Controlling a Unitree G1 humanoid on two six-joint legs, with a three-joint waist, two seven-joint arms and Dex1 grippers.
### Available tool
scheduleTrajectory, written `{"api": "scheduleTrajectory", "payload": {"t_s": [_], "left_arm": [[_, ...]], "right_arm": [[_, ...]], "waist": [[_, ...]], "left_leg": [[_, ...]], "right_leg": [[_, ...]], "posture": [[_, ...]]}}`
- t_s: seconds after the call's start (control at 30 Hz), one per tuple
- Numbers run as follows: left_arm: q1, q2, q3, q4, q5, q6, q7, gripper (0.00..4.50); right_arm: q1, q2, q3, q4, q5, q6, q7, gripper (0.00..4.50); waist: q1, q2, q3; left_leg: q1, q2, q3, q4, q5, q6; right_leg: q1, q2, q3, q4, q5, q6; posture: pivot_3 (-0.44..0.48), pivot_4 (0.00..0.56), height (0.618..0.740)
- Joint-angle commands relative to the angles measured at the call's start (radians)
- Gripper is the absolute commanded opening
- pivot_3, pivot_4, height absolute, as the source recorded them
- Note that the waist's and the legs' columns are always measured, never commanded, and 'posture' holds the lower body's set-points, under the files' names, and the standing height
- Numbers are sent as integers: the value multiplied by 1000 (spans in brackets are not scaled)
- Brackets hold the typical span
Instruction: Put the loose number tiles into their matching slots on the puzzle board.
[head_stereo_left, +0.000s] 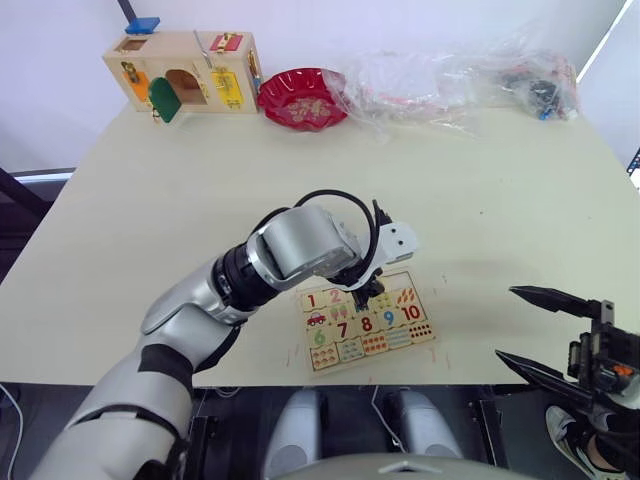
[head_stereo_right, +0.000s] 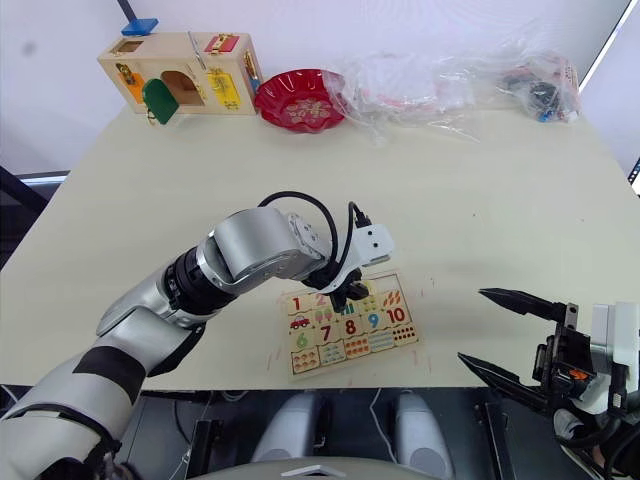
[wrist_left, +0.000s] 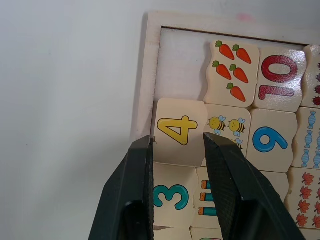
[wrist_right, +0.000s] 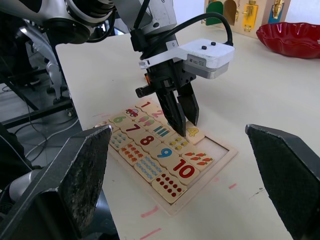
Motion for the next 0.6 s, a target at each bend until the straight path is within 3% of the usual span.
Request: {"api": "scheduleTrajectory", "payload": {"t_s": [0.03, 0.6], "left_arm": [[-12, -10, -8, -13, 11, 1, 1, 974], [-27, 5, -49, -24, 21, 1, -16, 974]], "right_arm": [[4, -2, -24, -28, 15, -6, -2, 4500], [12, 5, -21, -29, 15, -9, -5, 4500]], "waist": [[0, 0, 0], [0, 0, 0]], "left_leg": [[0, 0, 0, 0, 0, 0], [0, 0, 0, 0, 0, 0]], "right_leg": [[0, 0, 0, 0, 0, 0], [0, 0, 0, 0, 0, 0]], "posture": [[0, 150, 740], [0, 150, 740]]}}
